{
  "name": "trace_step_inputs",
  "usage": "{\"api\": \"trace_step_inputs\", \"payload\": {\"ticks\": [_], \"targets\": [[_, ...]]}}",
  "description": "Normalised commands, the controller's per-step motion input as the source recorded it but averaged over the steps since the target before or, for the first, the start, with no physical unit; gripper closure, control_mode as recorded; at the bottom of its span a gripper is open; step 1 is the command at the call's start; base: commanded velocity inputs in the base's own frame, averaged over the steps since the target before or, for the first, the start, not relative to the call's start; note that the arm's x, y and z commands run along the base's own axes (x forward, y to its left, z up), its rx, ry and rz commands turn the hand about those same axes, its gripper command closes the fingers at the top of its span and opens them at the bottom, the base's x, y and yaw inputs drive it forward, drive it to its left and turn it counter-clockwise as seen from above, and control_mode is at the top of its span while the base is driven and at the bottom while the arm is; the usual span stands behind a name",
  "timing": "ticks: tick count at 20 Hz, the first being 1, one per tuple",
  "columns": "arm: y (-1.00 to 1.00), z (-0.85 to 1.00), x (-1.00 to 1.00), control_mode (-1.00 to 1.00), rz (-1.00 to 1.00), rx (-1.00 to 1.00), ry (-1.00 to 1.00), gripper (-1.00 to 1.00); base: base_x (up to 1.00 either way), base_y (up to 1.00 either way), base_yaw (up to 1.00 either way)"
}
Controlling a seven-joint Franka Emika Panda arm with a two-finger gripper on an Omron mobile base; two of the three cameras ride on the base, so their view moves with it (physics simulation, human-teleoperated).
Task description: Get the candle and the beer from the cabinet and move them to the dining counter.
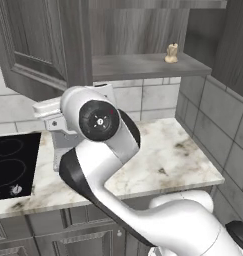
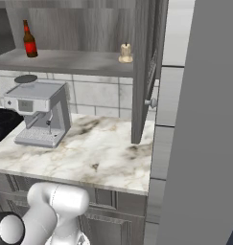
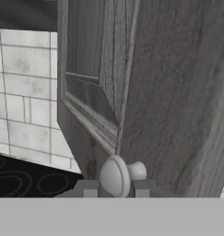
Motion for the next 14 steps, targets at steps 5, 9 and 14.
{"api": "trace_step_inputs", "payload": {"ticks": [5, 9, 14], "targets": [[0.23, 0.0, -0.23, -1.0, 0.01, 0.0, 0.0, 1.0, 0.0, 0.0, 0.0], [0.08, 0.0, 0.0, -1.0, 0.0, 0.0, 0.0, 1.0, 0.0, 0.0, 0.0], [0.0, 0.0, 0.0, -1.0, 0.0, 0.0, 0.0, 1.0, 0.0, 0.0, 0.0]]}}
